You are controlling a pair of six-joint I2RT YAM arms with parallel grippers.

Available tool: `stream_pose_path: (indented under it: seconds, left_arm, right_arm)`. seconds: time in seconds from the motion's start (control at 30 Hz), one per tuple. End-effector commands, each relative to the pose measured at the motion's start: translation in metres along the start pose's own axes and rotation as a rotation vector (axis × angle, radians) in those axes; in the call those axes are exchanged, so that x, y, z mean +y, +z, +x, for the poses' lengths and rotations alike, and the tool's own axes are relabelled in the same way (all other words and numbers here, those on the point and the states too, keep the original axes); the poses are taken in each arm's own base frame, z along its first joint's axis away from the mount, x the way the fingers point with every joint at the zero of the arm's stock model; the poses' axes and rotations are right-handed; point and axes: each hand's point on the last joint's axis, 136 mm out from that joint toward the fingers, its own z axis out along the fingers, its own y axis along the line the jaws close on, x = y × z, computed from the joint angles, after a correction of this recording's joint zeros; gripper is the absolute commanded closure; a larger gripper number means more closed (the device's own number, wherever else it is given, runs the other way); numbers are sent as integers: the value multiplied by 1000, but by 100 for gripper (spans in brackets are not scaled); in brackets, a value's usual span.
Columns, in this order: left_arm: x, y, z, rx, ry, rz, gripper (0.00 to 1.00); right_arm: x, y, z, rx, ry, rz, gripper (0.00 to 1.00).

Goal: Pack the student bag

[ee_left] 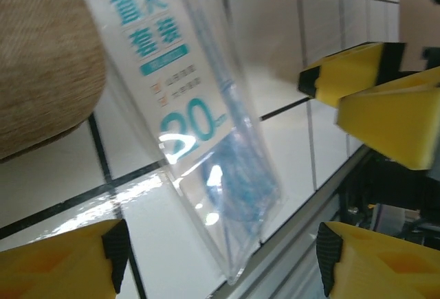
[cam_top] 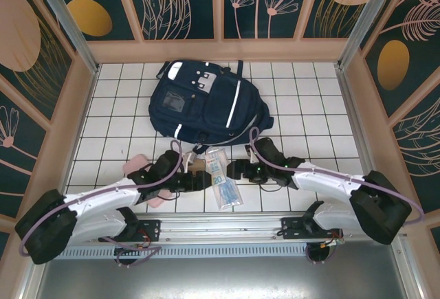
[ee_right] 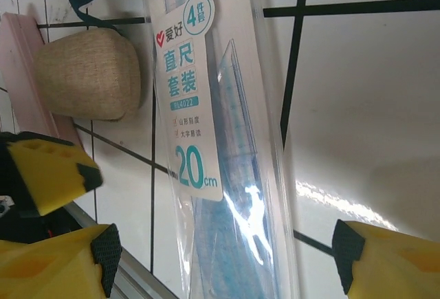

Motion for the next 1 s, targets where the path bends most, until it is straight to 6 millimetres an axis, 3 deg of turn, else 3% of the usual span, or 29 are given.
stream_pose_path:
  seconds: [0.0,0.47,0.57,0.83,0.97]
  left_arm:
    - [-12,9,-11,-38,2,52,26]
    - [13,34,-21,-45,-48,-56,26]
    - [12,38,-23,-39,-44,-64,34]
    - [15,34,-19,-51,-19,-50,68]
    - [23,40,-9,-6,-25,-49,73]
  right_arm:
    - [13,8,-7,-5,7,-51,18]
    - [5,38,2,96,99,-78,18]
    - [5,38,2,98,128,-103,18]
    - [5,38,-1,90,216,-160,19]
    - [6,41,0,103,214,-157,19]
